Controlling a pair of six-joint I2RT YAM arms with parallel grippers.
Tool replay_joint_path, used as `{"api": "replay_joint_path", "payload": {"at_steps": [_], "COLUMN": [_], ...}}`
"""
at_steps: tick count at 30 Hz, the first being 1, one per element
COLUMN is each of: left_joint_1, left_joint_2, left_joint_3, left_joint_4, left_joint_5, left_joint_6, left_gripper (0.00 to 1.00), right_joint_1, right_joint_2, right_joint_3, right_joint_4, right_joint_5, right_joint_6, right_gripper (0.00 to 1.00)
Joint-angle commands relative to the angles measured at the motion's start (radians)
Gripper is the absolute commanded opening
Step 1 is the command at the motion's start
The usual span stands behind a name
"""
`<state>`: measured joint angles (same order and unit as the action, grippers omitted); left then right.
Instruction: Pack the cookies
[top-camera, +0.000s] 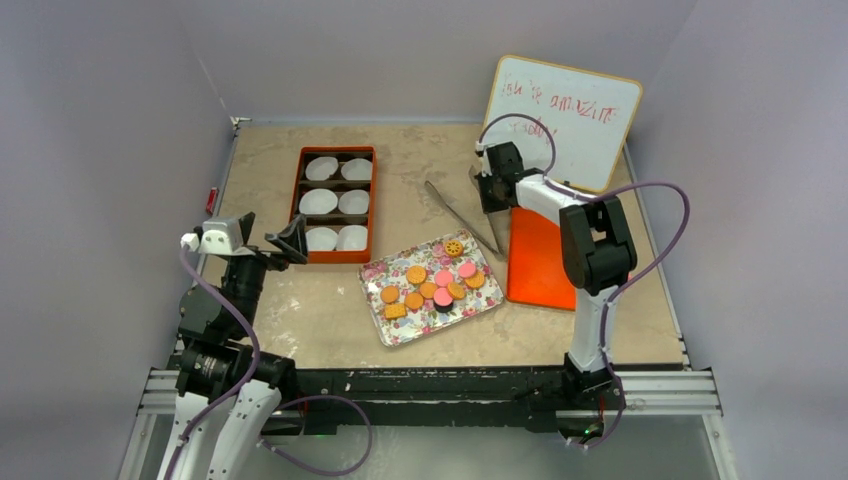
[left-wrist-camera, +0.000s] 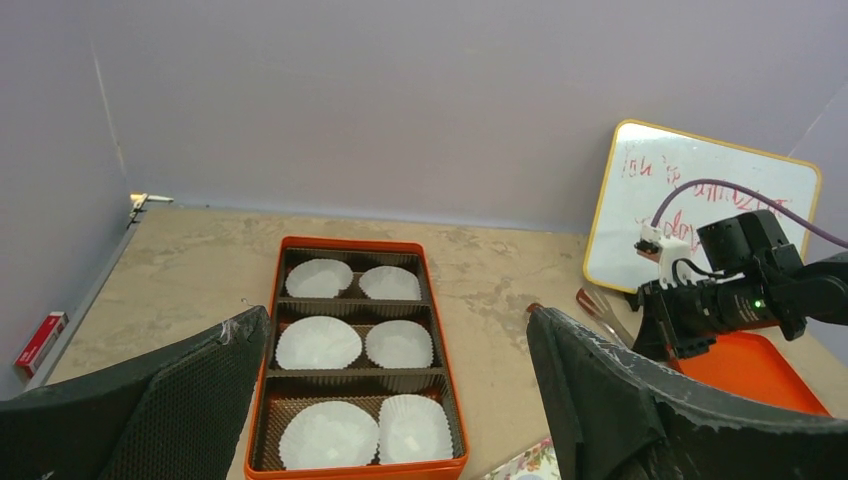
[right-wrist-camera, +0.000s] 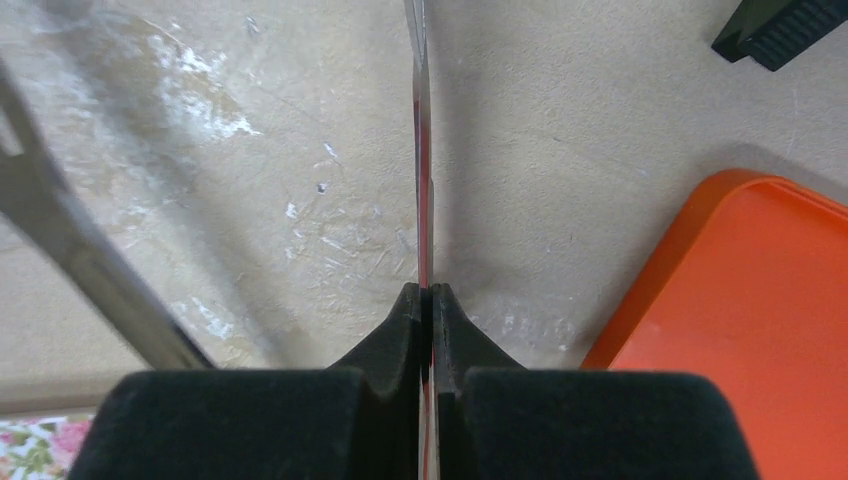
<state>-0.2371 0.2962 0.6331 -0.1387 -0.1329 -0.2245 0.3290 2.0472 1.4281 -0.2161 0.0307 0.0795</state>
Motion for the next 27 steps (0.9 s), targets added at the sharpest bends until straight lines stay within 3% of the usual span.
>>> {"api": "replay_joint_path", "payload": {"at_steps": [1,12,21,27], "left_joint_1": [-0.004,-0.004,-0.004,-0.004], "left_joint_2": [0.021,0.11,0.24,0.257], "left_joint_3": [0.0,0.017,0.133,0.115], "left_joint_4": [0.029,0.023,-0.115,-0.053], "left_joint_5": [0.07,0.255,0.299,0.473], "left_joint_6": [0.01,0.011,-0.052,-0.136], "left_gripper": [1.0,1.0,1.0,0.99], "right_joint_1": [0.005,0.005,0.005,0.004], "right_joint_2": [-0.124,-0.421,-0.587,-0.66], "right_joint_3": [0.005,-0.292,-0.503,-0.626], "right_joint_4": [0.035,0.326,0.557,0.743], "right_joint_5": [-0.046,-0.206,-0.323,-0.357], "right_joint_6": [0.069,0.307,0.516,0.645], "right_gripper": [0.0,0.0,0.0,0.0]}}
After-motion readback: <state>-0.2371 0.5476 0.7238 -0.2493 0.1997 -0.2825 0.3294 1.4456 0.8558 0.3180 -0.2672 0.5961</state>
